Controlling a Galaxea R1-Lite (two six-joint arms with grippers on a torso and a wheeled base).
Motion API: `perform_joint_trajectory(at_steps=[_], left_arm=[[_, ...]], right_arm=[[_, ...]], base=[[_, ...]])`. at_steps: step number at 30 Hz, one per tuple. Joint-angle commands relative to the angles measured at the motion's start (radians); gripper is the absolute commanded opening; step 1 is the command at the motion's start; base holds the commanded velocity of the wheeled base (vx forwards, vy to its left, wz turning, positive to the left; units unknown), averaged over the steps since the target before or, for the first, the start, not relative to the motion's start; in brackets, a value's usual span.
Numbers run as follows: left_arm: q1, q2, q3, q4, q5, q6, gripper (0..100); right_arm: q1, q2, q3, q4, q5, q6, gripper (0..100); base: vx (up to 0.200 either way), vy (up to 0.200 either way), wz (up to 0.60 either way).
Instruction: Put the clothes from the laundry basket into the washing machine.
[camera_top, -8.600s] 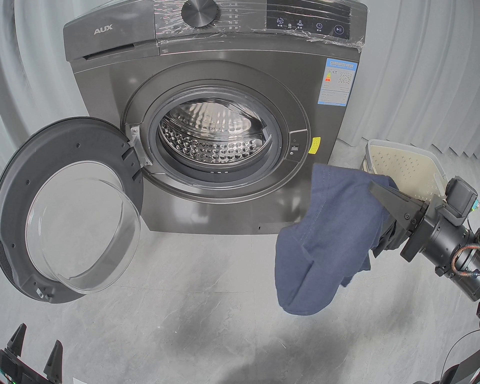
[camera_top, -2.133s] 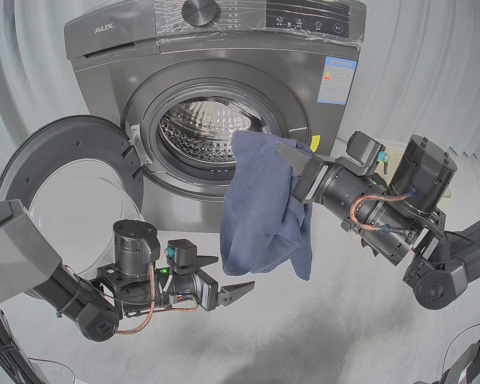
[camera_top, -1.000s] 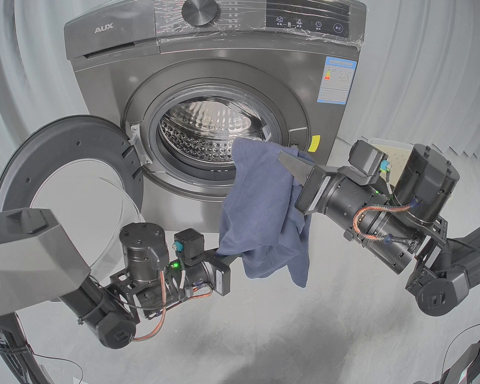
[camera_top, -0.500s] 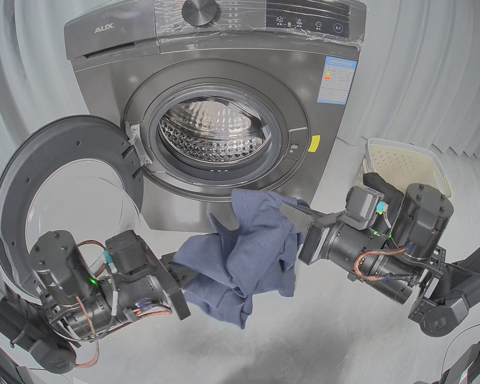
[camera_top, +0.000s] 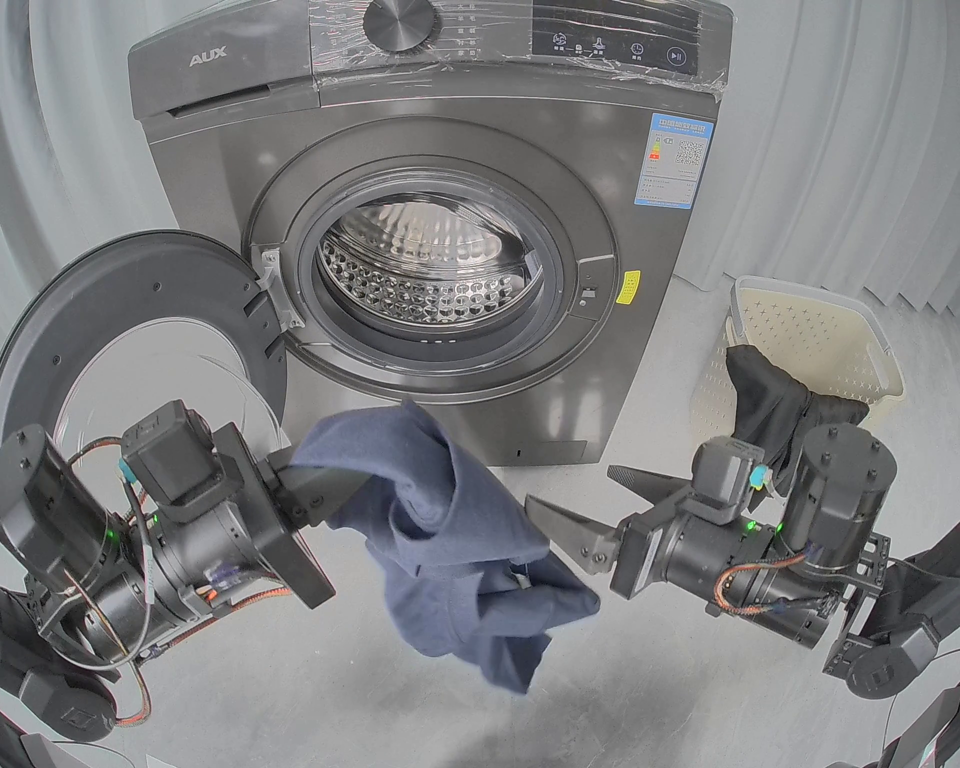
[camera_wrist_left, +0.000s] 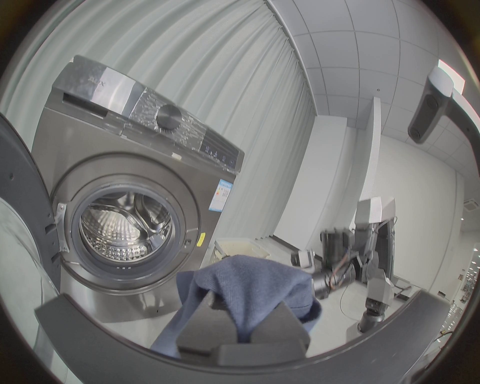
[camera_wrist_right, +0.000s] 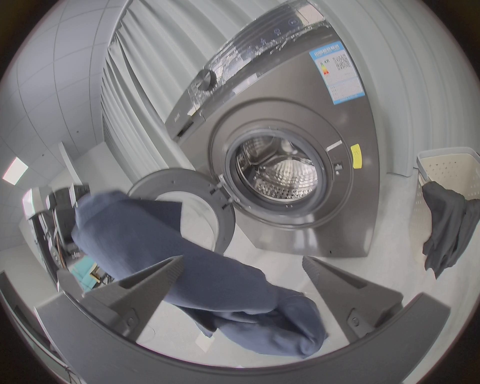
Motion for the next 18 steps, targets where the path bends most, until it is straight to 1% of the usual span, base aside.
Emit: perform_joint_trajectory(at_steps=[1,3,7,11,13,18], left_arm=[[0.006,0.001,-0.045,-0.024,0.008,-0.022,0],[0.008,0.004,-0.062,-0.025,0.009,-0.03,0],[0.009,0.005,-0.088,-0.025,0.017,-0.042,0],[0.009,0.007,-0.096,-0.025,0.029,-0.042,0],[0.012,0.013,-0.112,-0.025,0.048,-0.042,0],[0.012,0.013,-0.137,-0.027,0.069,-0.042,0]], right_arm=[[-0.004,0.003,0.075,0.002,0.016,-0.027,100],[-0.012,0.003,0.093,0.002,0.028,-0.039,100],[-0.015,0.005,0.109,0.002,0.045,-0.048,100],[-0.015,0.006,0.113,0.002,0.049,-0.05,100],[-0.015,0.028,0.113,0.001,0.051,-0.051,100],[-0.009,0.04,0.113,-0.002,0.051,-0.051,100]], base=[[0.0,0.0,0.0],[0.0,0.0,0.0],[0.0,0.0,0.0],[0.0,0.0,0.0],[0.0,0.0,0.0],[0.0,0.0,0.0]])
